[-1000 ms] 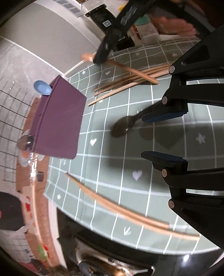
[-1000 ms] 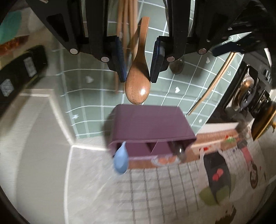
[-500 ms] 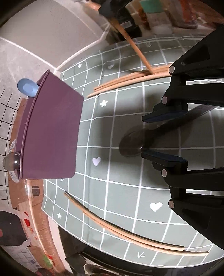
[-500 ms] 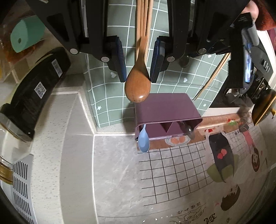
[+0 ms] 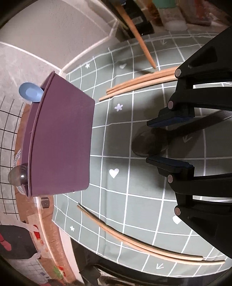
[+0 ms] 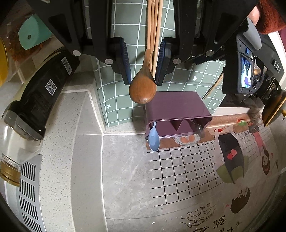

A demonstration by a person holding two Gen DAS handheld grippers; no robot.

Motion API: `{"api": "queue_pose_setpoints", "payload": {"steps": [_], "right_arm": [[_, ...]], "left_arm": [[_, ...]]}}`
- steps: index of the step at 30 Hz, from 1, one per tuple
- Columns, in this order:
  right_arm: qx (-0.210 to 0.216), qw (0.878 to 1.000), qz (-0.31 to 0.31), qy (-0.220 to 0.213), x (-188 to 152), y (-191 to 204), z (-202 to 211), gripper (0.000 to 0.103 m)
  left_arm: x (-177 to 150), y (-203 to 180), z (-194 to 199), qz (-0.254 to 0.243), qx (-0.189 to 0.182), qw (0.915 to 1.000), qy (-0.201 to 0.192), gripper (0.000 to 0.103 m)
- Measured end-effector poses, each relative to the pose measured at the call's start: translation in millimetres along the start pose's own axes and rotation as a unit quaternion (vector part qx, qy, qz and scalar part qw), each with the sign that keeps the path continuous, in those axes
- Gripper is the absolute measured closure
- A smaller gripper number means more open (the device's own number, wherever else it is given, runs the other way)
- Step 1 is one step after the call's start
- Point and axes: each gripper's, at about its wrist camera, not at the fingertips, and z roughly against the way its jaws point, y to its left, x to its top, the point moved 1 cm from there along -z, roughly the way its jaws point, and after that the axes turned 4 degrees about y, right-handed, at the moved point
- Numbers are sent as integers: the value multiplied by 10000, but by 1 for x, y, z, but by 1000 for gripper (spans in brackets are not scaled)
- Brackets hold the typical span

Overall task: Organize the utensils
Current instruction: 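Lift the wooden spoon with the right tool while the left tool lifts the metal spoon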

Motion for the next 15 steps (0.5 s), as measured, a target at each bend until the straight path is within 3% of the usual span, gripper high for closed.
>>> {"api": "queue_pose_setpoints", "payload": {"steps": [5,15], "right_arm": [[59,10000,30,2,1,0,4,77],[83,9998,184,2,1,9,13,77]], "left_arm": [[-4,13,26,-154,-272,9989,-359,69],[-4,25,106,-540,-447,9891,-1296,70]]}}
